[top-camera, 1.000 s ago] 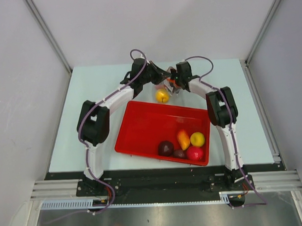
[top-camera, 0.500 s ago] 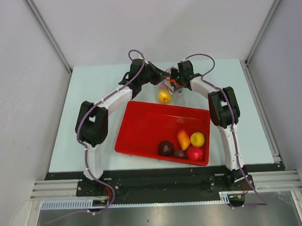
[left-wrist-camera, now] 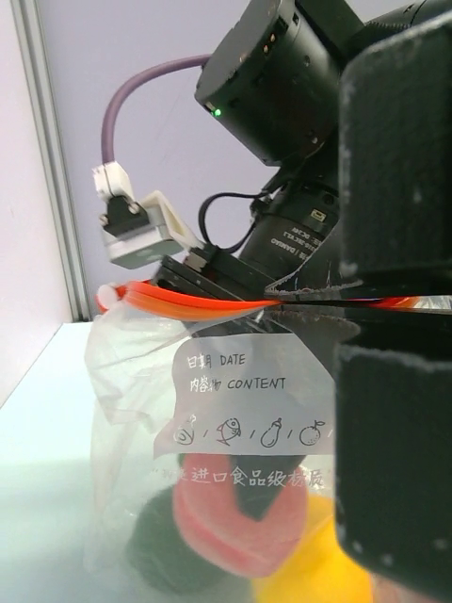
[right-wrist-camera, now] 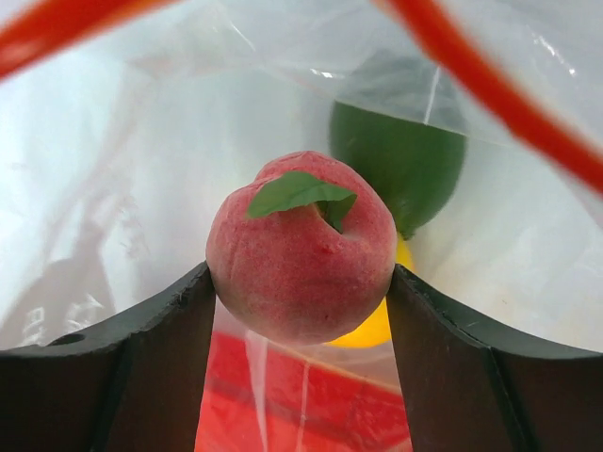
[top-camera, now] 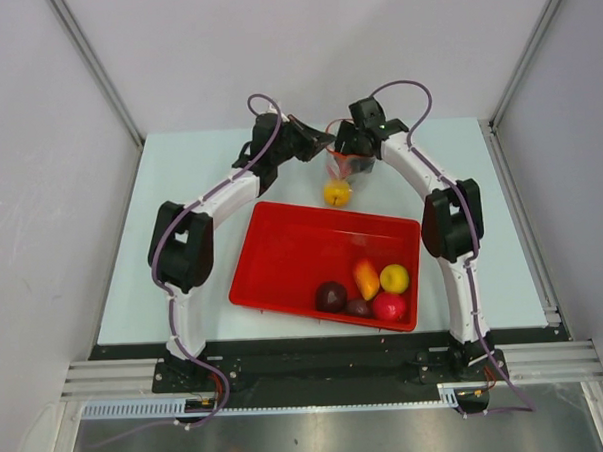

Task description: Open the zip-top bag and remove the fake food

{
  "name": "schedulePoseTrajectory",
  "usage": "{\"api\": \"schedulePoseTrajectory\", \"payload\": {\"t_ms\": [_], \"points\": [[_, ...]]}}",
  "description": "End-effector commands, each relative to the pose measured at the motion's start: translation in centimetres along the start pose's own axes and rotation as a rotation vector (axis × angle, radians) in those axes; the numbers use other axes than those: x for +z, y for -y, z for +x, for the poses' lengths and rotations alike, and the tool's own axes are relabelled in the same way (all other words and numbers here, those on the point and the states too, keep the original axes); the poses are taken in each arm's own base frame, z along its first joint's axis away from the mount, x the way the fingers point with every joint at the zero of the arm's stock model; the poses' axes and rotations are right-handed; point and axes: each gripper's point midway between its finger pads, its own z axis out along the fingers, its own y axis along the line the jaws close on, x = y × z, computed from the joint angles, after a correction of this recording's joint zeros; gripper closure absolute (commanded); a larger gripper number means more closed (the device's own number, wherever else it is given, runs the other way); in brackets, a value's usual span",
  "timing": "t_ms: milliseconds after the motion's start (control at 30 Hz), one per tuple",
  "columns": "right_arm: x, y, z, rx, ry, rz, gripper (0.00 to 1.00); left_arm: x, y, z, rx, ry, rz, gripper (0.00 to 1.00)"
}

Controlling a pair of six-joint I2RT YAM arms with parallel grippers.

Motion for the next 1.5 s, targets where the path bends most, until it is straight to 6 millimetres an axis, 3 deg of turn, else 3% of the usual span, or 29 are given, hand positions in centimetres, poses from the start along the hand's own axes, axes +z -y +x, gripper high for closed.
{"api": "schedulePoseTrajectory", "payload": {"t_ms": [0,167,333,367,467,667,800,900,1033,1067,1133,1233,1300,1367,1400,1467], "points": [[-2.7,1.4,0.3,0.019,-0.04,0.032,0.96,-1.8,6.2,-2.3,0.065,0.053,0.141,1.0],[-4.0,1.2,0.4,-0.05,-0.025,0.019,0.95,-1.6,5.8,-2.7,0.063,0.053,0.127,1.0],[-6.7,-1.2,-3.1,-0.091,0.103,-0.029,0.94,-1.5,4.3,-1.5,0.043,0.016,0.101,1.0],[-7.8,-2.4,-4.6,-0.104,0.158,-0.041,0.94,-1.6,3.7,-1.2,0.038,0.01,0.091,1.0],[-7.7,-4.7,-6.3,-0.109,0.214,-0.057,0.94,-1.7,3.2,-0.2,0.028,-0.009,0.085,1.0],[-8.8,-6.4,-7.3,-0.029,0.24,-0.073,0.94,-1.7,3.5,0.3,0.03,-0.018,0.086,1.0],[-10.1,-6.3,-7.5,-0.013,0.248,-0.098,0.94,-1.9,3.6,0.2,0.031,-0.019,0.088,1.0],[-12.3,-7.2,-8.5,-0.025,0.283,-0.179,0.94,-1.9,3.7,0.2,0.03,-0.018,0.091,1.0],[-16.4,-7.2,-9.3,-0.04,0.336,-0.209,0.94,-1.8,2.9,-0.3,0.015,-0.011,0.078,1.0],[-18.2,-7.1,-9.2,-0.05,0.341,-0.209,0.94,-1.7,2.8,-0.5,0.007,-0.007,0.075,1.0],[-19.6,-6.6,-8.7,-0.082,0.33,-0.193,0.94,-1.7,2.6,-1.0,-0.001,0.002,0.075,1.0],[-21.7,-4.9,-6.3,-0.114,0.288,-0.15,0.93,-1.8,2.4,-1.9,-0.014,0.022,0.076,1.0],[-22.7,-3.3,-3.7,-0.13,0.264,-0.131,0.93,-1.8,2.1,-2.6,-0.022,0.037,0.07,1.0],[-21.6,-1.2,-0.5,-0.159,0.21,-0.081,0.93,-1.9,1.9,-2.9,-0.033,0.041,0.07,1.0],[-23.4,-0.7,0.4,-0.167,0.225,-0.09,0.93,-1.9,1.9,-3.3,-0.035,0.047,0.07,1.0],[-23.8,0.2,2.8,-0.173,0.19,-0.089,0.92,-2.0,2.0,-3.5,-0.035,0.05,0.072,1.0]]}}
